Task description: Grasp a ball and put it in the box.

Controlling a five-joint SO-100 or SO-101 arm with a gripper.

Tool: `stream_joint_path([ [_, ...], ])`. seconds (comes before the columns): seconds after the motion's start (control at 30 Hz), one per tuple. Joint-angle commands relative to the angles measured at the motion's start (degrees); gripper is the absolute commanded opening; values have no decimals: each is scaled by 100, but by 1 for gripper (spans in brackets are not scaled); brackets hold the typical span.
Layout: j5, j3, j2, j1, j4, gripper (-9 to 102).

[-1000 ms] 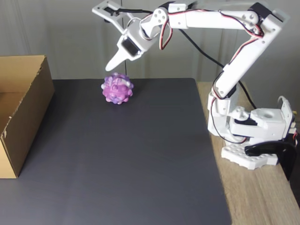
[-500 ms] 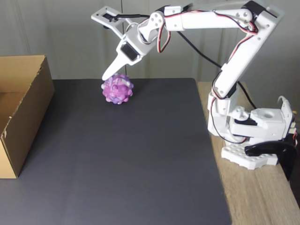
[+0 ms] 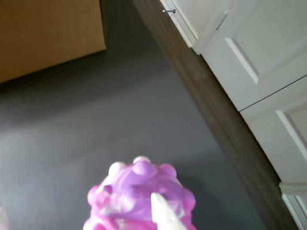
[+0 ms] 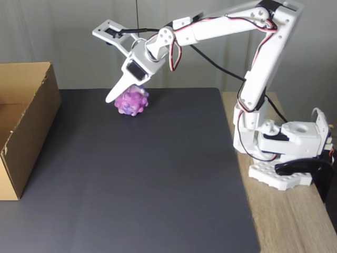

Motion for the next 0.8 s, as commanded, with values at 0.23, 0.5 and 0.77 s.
stream_joint_path([
  [0.23, 404, -132, -132, -18, -88, 33],
  [0.5, 826, 79, -220, -114, -79, 34],
  [0.77, 1239, 229, -422, -132, -79, 32],
])
